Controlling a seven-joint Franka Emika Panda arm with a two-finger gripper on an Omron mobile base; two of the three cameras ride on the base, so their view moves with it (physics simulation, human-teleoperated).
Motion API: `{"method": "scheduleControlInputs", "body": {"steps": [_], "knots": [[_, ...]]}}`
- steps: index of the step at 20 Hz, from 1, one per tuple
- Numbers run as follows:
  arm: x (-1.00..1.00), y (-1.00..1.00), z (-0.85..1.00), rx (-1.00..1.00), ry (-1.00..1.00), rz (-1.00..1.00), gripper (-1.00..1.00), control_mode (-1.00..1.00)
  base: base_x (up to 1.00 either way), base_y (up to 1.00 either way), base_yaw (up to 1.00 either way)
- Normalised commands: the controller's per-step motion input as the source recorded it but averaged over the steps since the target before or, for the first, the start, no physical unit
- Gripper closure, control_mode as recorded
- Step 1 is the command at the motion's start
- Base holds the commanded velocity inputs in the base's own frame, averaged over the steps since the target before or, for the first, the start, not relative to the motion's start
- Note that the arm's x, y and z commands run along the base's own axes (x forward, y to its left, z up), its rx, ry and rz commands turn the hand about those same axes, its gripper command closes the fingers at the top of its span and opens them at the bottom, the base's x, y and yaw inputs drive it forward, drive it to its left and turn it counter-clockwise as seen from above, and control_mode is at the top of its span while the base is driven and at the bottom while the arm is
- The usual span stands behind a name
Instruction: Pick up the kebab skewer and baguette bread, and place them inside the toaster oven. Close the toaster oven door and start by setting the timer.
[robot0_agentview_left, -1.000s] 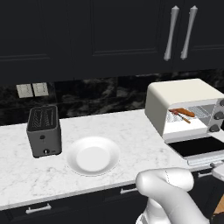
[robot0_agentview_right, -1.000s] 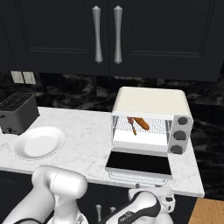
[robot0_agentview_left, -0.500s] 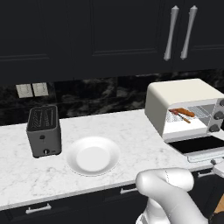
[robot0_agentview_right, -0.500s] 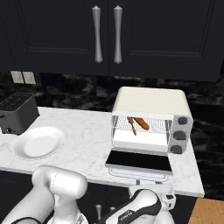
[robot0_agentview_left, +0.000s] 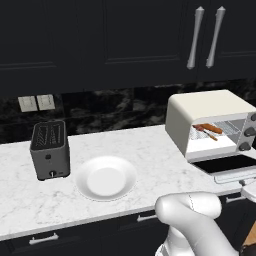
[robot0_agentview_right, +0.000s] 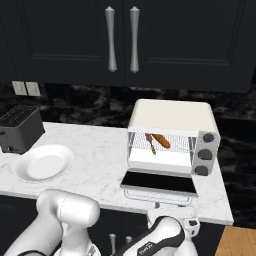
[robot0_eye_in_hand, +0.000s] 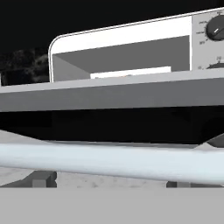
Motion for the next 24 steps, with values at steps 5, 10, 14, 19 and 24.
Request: {"method": "scheduleControlInputs", "body": {"steps": [5, 10, 14, 19, 24], "knots": [[0.44, 0.24, 0.18, 0.0, -0.11, 0.0, -1.0, -1.0, 0.0, 0.0, 0.0], [0.52, 0.31, 0.25, 0.0, -0.09, 0.0, -1.0, -1.0, 0.0, 0.0, 0.0], [0.42, 0.37, 0.37, 0.0, -0.02, -0.04, -1.0, -1.0, 0.0, 0.0, 0.0], [0.28, 0.39, 0.49, 0.0, 0.02, -0.08, -1.0, -1.0, 0.0, 0.0, 0.0], [0.14, 0.25, 0.57, 0.0, 0.14, -0.08, -1.0, -1.0, 0.0, 0.0, 0.0]]}}
